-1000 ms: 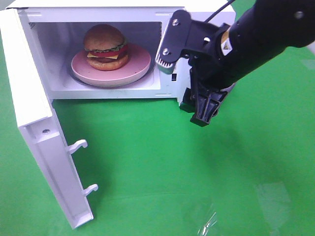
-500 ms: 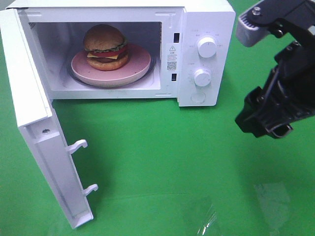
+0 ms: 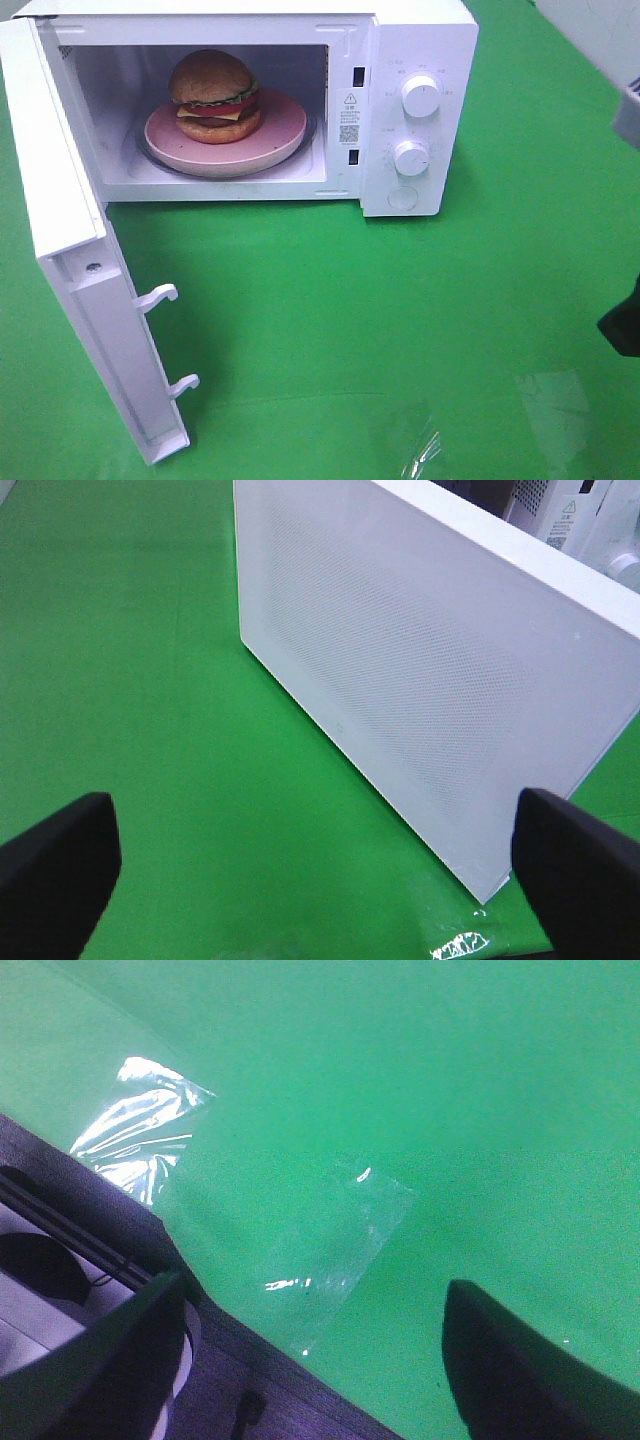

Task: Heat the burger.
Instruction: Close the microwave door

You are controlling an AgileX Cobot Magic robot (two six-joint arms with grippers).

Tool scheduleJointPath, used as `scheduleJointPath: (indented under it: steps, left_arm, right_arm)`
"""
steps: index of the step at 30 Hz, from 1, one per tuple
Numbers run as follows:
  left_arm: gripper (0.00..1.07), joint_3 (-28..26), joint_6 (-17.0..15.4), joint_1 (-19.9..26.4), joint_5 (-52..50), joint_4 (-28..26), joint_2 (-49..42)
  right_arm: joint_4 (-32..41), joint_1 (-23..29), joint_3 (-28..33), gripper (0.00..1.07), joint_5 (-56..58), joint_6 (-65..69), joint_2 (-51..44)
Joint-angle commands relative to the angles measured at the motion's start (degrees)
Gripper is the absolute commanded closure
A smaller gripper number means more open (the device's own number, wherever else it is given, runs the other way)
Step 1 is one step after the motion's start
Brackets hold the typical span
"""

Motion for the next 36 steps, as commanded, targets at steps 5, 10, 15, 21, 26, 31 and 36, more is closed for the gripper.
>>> scheduleJointPath:
  steps: [5, 10, 15, 21, 26, 31, 36]
  left_arm:
    - [0.08, 0.11, -0.06, -0.23, -0.17, 0.11, -0.69]
    - [0.08, 0.11, -0.06, -0.23, -0.17, 0.11, -0.69]
    - [0.08, 0.11, -0.06, -0.23, -0.17, 0.11, -0.69]
    - [0.08, 0.11, -0.06, -0.23, -0.17, 0.11, -0.69]
    - [0.08, 0.11, -0.06, -0.23, -0.17, 0.11, -0.69]
    - [0.08, 0.11, -0.06, -0.23, -0.17, 0.11, -0.69]
    - [0.08, 0.11, -0.06, -0.23, -0.17, 0.11, -0.69]
  right_arm:
    - [-0.06, 0.00, 5.10, 0.37, -0.34, 1.72, -11.52]
    - [-0.11, -0.17, 8.42, 0.37, -0.57, 1.78, -18.56]
    - [0.34, -5.61, 11.57, 0.37, -0.57, 2.18, -24.24]
    - [0.40, -11.97, 13.29, 0.37, -1.15, 1.66, -29.22]
    - [1.72, -17.53, 15.93, 0.37, -3.27, 1.66, -34.43]
    - [4.18, -22.80, 17.02, 0.37, -4.87, 0.00, -39.02]
    - [5.73, -28.82, 17.02, 0.37, -4.87, -1.55, -43.83]
